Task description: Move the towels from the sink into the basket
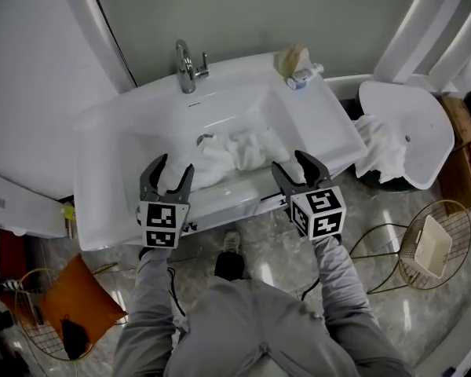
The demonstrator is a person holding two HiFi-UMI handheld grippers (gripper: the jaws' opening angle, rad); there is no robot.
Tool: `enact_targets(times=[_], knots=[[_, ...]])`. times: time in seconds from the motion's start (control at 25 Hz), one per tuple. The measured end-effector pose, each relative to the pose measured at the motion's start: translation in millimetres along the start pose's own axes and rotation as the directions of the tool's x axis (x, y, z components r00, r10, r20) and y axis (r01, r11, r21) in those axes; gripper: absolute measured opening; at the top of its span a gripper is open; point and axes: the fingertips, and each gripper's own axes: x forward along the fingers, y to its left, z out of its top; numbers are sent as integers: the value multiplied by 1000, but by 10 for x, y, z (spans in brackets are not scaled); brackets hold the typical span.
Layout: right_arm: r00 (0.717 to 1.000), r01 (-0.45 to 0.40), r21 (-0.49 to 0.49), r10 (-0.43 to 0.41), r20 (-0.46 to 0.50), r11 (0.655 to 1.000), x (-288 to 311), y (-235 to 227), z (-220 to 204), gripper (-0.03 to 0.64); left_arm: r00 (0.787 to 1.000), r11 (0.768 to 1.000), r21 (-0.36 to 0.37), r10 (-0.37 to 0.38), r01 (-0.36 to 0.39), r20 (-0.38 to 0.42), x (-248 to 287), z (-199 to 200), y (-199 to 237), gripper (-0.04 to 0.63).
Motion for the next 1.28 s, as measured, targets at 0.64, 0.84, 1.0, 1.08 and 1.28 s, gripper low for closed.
enact_targets(times=[0.64, 0.84, 1.0, 1.08, 1.28], knots=[[789, -350, -249, 141, -598, 903, 1870, -15, -979, 351, 782, 899, -56, -407, 434, -472, 1222, -1484, -91, 433], [659, -446, -233, 141, -739, 864, 2120, -27, -1344, 357, 637, 845, -126, -481, 520, -602, 1219, -2003, -294, 443], [578, -481, -177, 158, -800, 859, 2222, -41, -1545, 357, 605, 834, -121, -482, 538, -633, 1301, -2187, -311, 445], [540, -498, -147, 173, -824, 855, 2271, -29, -1620, 357, 586, 826, -135, -493, 547, -643, 1342, -2251, -325, 445], [488, -509, -92, 199, -850, 856, 2334, -21, -1784, 356, 539, 807, -175, -520, 563, -662, 1404, -2328, -382, 445]])
